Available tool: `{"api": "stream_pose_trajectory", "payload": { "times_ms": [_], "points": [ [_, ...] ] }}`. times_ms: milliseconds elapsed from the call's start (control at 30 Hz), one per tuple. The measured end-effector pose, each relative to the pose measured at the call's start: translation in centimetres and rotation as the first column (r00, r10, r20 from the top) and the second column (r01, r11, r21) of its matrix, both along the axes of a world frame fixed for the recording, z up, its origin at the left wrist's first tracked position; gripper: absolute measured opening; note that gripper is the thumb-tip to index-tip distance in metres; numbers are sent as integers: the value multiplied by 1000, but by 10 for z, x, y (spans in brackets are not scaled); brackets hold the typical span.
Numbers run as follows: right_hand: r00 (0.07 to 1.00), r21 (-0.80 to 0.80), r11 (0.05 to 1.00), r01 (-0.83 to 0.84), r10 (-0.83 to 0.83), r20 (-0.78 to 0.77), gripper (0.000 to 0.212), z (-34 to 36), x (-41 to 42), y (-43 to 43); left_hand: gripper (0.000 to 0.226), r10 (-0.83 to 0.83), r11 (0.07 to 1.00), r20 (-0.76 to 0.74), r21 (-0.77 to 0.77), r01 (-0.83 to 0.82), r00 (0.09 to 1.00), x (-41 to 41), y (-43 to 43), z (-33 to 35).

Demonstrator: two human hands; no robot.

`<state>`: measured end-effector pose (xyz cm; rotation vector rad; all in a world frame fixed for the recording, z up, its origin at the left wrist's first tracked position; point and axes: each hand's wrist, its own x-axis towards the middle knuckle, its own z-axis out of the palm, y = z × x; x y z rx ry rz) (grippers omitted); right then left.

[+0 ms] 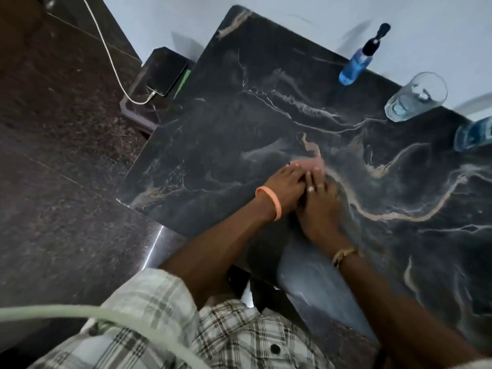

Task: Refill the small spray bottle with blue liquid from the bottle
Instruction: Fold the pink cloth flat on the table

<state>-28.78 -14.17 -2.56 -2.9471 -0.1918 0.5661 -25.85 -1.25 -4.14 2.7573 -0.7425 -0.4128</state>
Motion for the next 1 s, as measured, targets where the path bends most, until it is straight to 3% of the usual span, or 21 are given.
{"api": "stream_pose_trajectory", "payload": {
  "times_ms": [100, 200, 300, 467, 533, 633, 767, 833, 900, 1000],
  "points": [
    [995, 30, 998, 48, -45, -93, 83, -1, -27, 23, 45, -121, 993, 17, 14, 121, 992, -6, 29, -4],
    [997, -53, 996, -72, 71, -23, 78, -13, 26, 36, 50, -41, 999, 48, -13, 42, 998, 19, 51, -2],
    [998, -114, 992, -46, 49, 26, 78, -13, 77, 58, 57, 55, 998, 23, -20, -54, 998, 55, 63, 0],
    [996, -70, 997, 39, -44, -79, 80, -7, 40, 101, 50, 2, 999, 20, -44, -1, 1000, 44, 96, -10],
    [997, -41, 999, -25, 22, -71, 77, -7, 47, 118, 54, 8, 999, 35, -33, -7, 999, 44, 117, -12],
    [976, -22, 976, -217, 218, 17, 66, -14, 111, 155, 59, 194, 980, 29, -50, -193, 981, 75, 156, -13],
    [828, -135, 828, -545, 557, 74, 62, -19, 212, 197, 58, 354, 934, 37, 39, -356, 934, 129, 208, -6],
    [788, -216, 783, -583, 610, 84, 61, -17, 248, 200, 55, 351, 933, 47, 74, -353, 935, 153, 219, -5],
    [850, -216, 848, -483, 514, 116, 62, -18, 259, 197, 55, 294, 951, 71, 79, -299, 953, 172, 216, -2],
    [973, -92, 976, -198, 207, 104, 69, -22, 223, 190, 58, 170, 983, 63, 56, -173, 983, 177, 192, -3]
  ]
}}
